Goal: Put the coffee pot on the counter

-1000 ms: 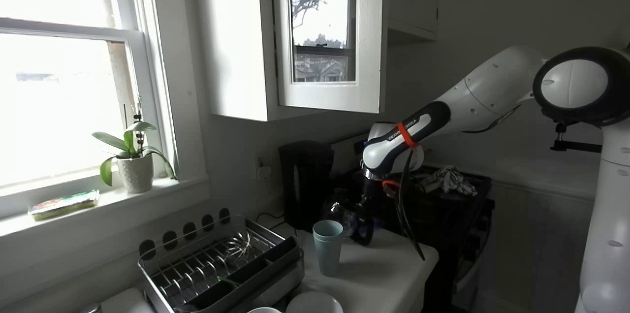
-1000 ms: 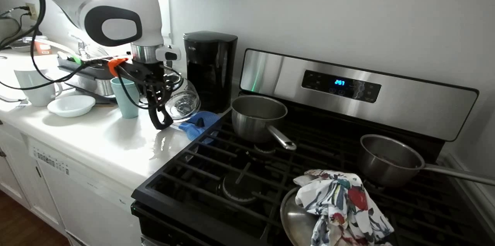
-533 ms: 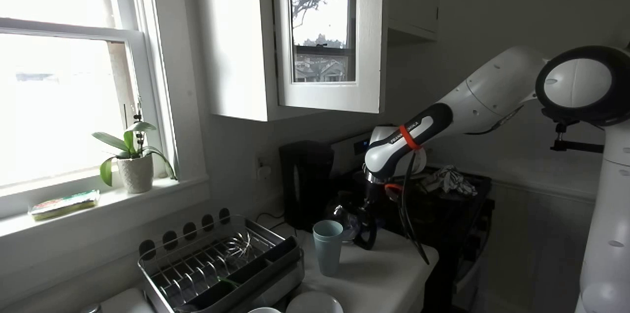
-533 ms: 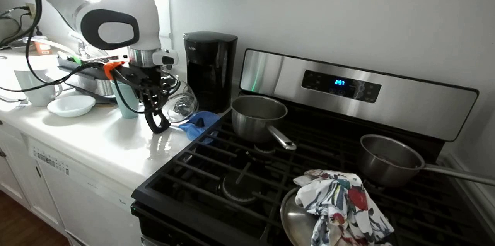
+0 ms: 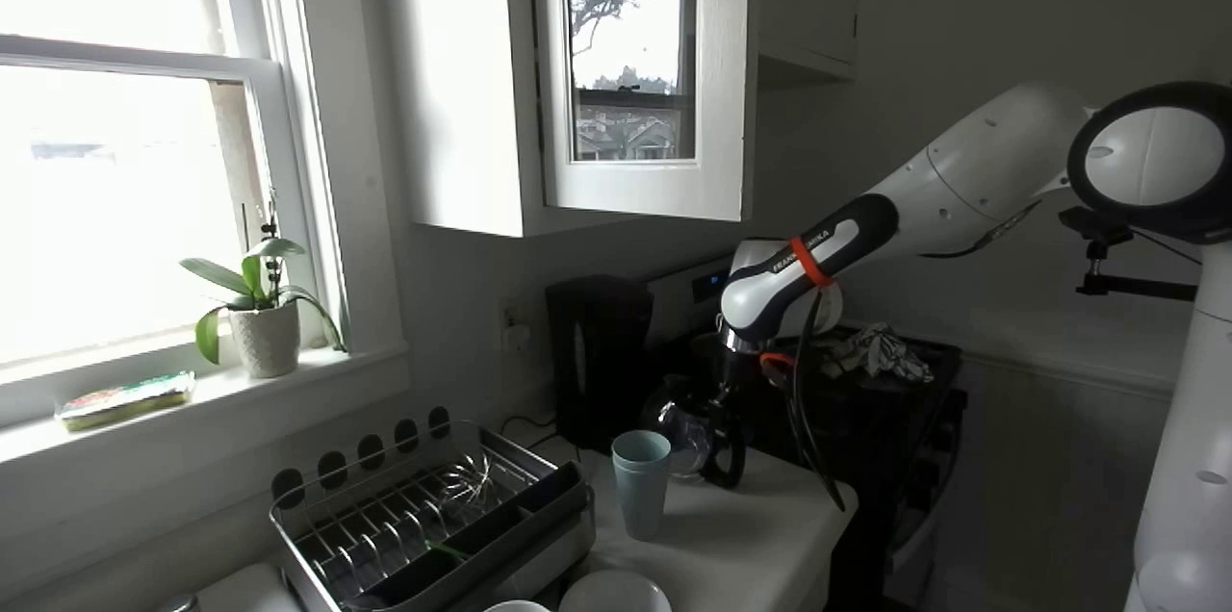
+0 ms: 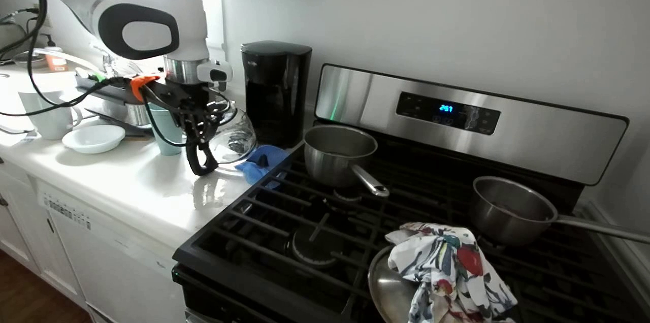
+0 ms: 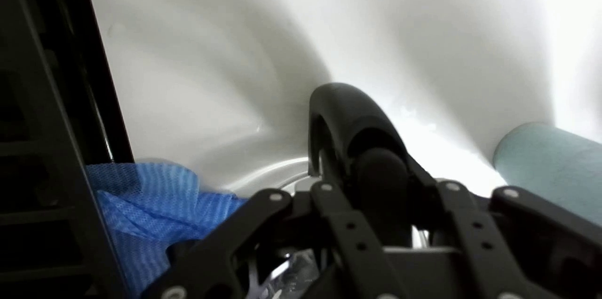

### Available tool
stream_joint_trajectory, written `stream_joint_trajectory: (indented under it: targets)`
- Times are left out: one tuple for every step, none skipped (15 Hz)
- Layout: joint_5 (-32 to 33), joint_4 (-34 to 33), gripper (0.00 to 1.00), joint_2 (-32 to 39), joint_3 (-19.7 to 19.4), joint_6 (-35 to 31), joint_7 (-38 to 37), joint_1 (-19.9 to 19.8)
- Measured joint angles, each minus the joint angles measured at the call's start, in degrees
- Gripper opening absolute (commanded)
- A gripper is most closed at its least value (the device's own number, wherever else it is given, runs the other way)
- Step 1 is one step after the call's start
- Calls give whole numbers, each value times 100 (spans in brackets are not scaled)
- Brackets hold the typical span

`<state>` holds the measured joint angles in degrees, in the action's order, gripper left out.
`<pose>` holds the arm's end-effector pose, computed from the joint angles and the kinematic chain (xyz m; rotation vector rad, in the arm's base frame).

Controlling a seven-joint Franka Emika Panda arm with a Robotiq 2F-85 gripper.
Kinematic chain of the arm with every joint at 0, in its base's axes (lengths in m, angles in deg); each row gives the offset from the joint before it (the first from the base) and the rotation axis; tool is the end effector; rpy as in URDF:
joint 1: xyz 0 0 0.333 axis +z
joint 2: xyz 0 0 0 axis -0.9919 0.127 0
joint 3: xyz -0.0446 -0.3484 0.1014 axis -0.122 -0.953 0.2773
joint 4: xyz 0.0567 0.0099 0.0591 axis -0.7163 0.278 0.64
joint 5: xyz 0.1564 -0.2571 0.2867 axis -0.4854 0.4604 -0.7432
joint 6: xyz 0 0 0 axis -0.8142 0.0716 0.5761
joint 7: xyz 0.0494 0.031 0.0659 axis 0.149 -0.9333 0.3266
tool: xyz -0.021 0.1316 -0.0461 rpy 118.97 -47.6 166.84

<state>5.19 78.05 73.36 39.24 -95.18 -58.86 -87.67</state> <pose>0.5352 -0.0659 0.3583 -3.0518 -0.1042 -0.1746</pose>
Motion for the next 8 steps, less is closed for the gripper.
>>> stream_joint_trajectory:
  targets:
    - [3, 4, 8, -28, -9, 41, -2, 0]
    - [7, 8, 8, -50, -17, 70, -6, 0]
    - [11, 16, 8, -68, -25, 83, -13, 0]
    - [14, 25, 8, -84, -32, 104, -20, 0]
    - [16, 41, 8, -103, -41, 128, -25, -1]
    - [17, 53, 8, -116, -46, 140, -26, 0]
    - [17, 65, 8, -126, -48, 145, -26, 0]
    - [17, 81, 8, -137, -48, 149, -26, 1]
